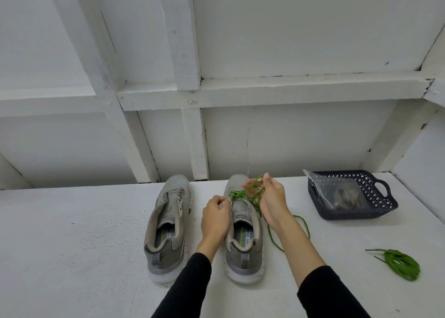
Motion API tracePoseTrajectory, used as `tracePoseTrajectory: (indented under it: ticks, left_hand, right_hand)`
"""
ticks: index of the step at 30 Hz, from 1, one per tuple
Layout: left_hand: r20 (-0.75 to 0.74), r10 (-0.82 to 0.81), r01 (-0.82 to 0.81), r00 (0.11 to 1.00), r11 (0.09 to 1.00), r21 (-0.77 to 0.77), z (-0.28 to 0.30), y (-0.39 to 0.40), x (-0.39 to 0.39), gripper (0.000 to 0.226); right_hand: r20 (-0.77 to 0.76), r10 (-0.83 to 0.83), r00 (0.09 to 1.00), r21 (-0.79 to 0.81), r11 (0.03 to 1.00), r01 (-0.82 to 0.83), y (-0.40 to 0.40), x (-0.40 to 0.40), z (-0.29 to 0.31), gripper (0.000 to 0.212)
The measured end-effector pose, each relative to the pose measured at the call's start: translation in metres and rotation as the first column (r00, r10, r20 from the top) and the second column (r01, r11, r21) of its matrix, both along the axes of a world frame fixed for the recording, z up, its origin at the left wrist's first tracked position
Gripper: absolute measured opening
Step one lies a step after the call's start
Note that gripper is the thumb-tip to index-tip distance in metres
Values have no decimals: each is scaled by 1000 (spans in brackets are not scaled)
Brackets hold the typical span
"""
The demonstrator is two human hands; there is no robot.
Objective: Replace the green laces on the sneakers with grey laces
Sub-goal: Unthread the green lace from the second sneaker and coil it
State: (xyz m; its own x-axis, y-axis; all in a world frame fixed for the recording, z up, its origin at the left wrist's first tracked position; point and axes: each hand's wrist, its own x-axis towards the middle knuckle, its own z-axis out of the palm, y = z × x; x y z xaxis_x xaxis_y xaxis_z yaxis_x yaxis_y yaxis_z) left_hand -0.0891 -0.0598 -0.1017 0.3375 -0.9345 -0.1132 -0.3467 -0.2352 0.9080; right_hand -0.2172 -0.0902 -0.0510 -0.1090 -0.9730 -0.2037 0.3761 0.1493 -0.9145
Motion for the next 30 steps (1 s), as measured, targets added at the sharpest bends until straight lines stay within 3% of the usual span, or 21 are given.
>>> tracePoseTrajectory:
  ticks: [1,3,5,8,12,15,17,21,23,26,30]
  left_hand:
    - [1,1,-1,1000,1000,1,-1,-1,0,17]
    - [6,4,-4,1000,1000,-2,-3,-2,1,15]
    - [11,7,-7,1000,1000,-6,-5,-2,1,15]
    - [13,5,-5,1000,1000,-4,-7,-3,2,15]
    - [12,3,-3,1000,1000,3,-6,-4,1,14]
    - [21,2,-2,1000,1000,12,-5,-3,3,14]
    - [30,-2,2,1000,1000,18,-6,-3,4,14]
    - [27,-2,1,1000,1000,27,-4,-1,4,13]
    - [25,-4,3,1000,999,36,-3,-1,4,13]
    - [34,-19,17,999,997,69,0,0,7,17]
    - [17,-71,70,997,995,76,1,1,14,35]
  right_hand:
    - [42,-50,998,-14,999,50,0,-5,5,33]
    - [-172,-128,977,-77,990,116,-2,-17,12,32]
    - [-502,-185,845,-150,981,126,-2,-29,9,30]
    - [-763,-154,628,-126,988,89,4,-44,-7,27]
    - [-875,28,484,40,999,16,16,-52,-39,15]
    - [-948,160,274,159,987,-25,22,-49,-51,20]
    - [-972,141,186,146,989,15,22,-45,-50,24]
    - [-990,-13,138,-6,998,55,21,-36,-29,22]
    - [-981,-47,187,-48,999,-3,26,-28,-17,20]
    - [-938,52,344,-6,986,-166,36,-13,-10,24]
    - [-949,122,291,56,973,-224,43,-1,-16,42]
